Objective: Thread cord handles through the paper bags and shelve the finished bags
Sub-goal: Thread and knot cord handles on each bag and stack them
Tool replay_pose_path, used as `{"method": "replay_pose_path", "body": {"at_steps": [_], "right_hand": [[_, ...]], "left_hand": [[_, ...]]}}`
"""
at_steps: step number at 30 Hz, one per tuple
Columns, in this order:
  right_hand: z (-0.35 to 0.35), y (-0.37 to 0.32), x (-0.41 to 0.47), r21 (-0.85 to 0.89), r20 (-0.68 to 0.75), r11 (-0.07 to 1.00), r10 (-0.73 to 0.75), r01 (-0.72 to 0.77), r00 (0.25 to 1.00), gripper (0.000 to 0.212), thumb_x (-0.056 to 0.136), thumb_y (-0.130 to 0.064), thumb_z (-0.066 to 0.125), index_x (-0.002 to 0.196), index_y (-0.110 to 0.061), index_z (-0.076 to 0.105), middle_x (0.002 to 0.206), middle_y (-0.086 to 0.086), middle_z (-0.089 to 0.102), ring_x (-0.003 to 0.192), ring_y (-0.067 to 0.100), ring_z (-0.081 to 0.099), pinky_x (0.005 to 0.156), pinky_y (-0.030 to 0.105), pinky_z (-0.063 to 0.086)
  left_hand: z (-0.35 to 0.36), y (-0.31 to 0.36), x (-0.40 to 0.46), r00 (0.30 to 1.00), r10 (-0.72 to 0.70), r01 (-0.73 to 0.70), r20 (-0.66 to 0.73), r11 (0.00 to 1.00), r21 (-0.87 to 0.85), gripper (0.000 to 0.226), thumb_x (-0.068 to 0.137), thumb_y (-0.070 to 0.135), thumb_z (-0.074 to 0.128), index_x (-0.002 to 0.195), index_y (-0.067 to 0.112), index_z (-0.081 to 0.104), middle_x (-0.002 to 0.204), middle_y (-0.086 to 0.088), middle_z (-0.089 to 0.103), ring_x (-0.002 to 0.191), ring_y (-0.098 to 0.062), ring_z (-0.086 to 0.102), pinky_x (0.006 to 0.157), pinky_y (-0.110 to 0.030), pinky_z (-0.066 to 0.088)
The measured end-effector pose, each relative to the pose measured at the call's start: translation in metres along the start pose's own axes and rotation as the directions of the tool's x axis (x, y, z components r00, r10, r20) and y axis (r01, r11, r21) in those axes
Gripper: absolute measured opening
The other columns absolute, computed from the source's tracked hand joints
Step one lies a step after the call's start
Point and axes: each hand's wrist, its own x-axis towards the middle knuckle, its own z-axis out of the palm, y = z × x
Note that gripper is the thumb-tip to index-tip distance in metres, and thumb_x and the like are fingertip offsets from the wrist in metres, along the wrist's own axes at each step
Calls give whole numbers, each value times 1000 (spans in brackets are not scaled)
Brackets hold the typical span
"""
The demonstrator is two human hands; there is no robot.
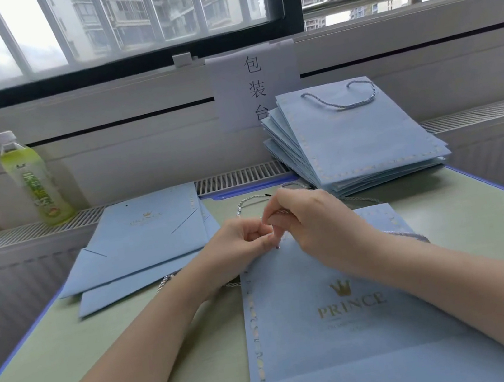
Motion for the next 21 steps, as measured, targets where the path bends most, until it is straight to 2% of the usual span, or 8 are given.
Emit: {"method": "replay_pose_path", "body": {"at_steps": [2,5,7,9,12,16,19,21], "right_hand": [[8,-3,-3,-29,76,1000,-3,5,997,9,92,-12,54,94,-17,61,85,-7,59,81,17,53,72,38,46],[9,-2,-4,4,102,1000,23,-23,995,9,93,-13,54,93,-15,62,84,-7,57,81,15,51,72,36,44],[7,-1,-3,88,84,994,58,-65,995,8,92,-12,56,88,-13,63,72,-11,55,71,9,50,69,30,43],[5,0,-2,127,124,985,98,-114,987,9,92,-11,56,86,-13,63,67,-16,53,67,2,49,66,25,40],[7,-3,-3,93,199,986,117,-138,973,16,93,-13,55,82,-23,58,67,-16,54,71,8,50,71,32,44],[6,-4,-3,50,159,987,144,-153,977,13,94,-15,53,85,-19,61,72,-14,53,78,14,50,75,35,45],[6,-3,-2,-19,145,991,136,-135,980,12,95,-15,50,90,-14,61,82,-8,52,82,15,45,74,34,41],[6,-3,-2,-52,145,992,124,-118,982,12,96,-15,49,91,-14,59,83,-7,51,81,14,42,72,33,37]], "left_hand": [[-2,-1,-1,999,1,2,49,999,-53,15,82,32,65,71,22,68,74,-2,59,72,-13,50,69,-29,38],[-4,0,-1,996,13,-1,94,992,-126,14,86,10,62,77,19,68,76,9,67,75,-1,59,73,-15,44],[-3,-1,-1,993,13,7,118,987,-163,10,80,14,57,83,14,67,76,9,67,76,-1,60,71,-12,43],[-3,-3,-1,992,11,13,127,982,-190,18,78,15,55,89,8,66,80,6,68,78,-3,60,73,-13,44],[-2,-3,0,991,7,20,135,979,-201,13,80,8,59,90,4,65,83,0,68,78,-4,62,73,-12,45],[-2,-4,2,992,-15,42,128,977,-210,21,70,11,54,87,7,67,80,2,68,76,-5,61,73,-14,46],[-2,-6,3,994,-42,60,100,980,-189,31,70,14,56,96,0,66,87,-7,65,82,-12,58,80,-21,44],[-3,-7,2,994,-47,64,94,981,-186,34,72,16,57,99,-2,65,88,-9,62,82,-13,56,78,-19,43]]}}
